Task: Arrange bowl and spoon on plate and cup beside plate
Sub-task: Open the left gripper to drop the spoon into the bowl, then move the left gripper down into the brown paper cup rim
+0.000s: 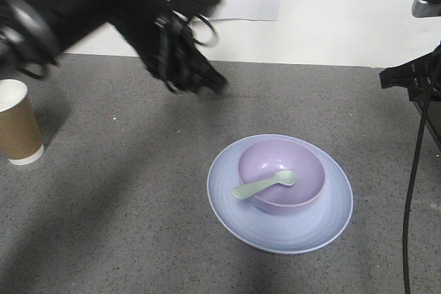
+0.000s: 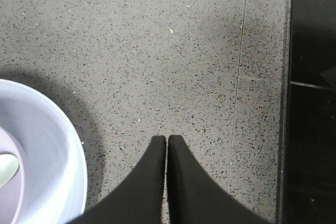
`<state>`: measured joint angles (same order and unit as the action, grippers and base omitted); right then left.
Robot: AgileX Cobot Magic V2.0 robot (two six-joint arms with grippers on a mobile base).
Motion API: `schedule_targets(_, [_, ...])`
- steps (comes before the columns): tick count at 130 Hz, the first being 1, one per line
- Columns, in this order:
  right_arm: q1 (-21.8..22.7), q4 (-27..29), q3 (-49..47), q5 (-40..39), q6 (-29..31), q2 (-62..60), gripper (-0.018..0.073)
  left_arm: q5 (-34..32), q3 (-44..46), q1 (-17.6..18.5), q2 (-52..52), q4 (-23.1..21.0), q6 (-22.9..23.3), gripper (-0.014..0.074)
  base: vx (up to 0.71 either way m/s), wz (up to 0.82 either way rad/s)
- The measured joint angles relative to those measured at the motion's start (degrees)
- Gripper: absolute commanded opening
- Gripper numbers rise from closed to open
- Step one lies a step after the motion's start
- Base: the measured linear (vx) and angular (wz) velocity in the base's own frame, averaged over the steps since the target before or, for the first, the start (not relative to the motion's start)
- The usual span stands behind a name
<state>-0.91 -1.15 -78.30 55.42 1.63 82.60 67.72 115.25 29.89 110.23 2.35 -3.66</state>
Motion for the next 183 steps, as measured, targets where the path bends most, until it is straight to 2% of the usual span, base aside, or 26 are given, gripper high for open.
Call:
schedule_targets(53, [0.0, 0.0, 0.0, 0.0, 0.0, 0.0, -0.0006, 0.8, -0.8, -24.1, -10.0, 0.9, 3.3, 0.0268, 0.0, 0.0])
schedule_targets(83, [0.0, 0.0, 0.0, 0.0, 0.0, 0.0, -0.0006, 0.6, -7.7, -33.6, -12.1, 1.0, 3.7, 0.0268, 0.0, 0.0])
schedule_targets(112, [0.0, 0.0, 0.0, 0.0, 0.0, 0.0, -0.0006, -2.0, -14.6, -39.3, -12.0, 0.1, 3.7, 0.0268, 0.0, 0.0])
schedule_targets(131, [0.0, 0.0, 0.0, 0.0, 0.0, 0.0, -0.0006, -2.3, -16.7, -41.7, -11.0, -2.3, 2.7, 0.0268, 0.0, 0.0])
schedule_targets(151, [0.0, 0.0, 0.0, 0.0, 0.0, 0.0, -0.0006, -2.5, -17.1, -42.4, -9.1, -5.6, 0.8, 0.0268, 0.0, 0.0])
schedule_targets(183, [0.0, 0.0, 0.0, 0.0, 0.0, 0.0, -0.0006, -2.7, -17.2, -42.5, -6.9, -6.0, 0.5, 0.0268, 0.0, 0.0])
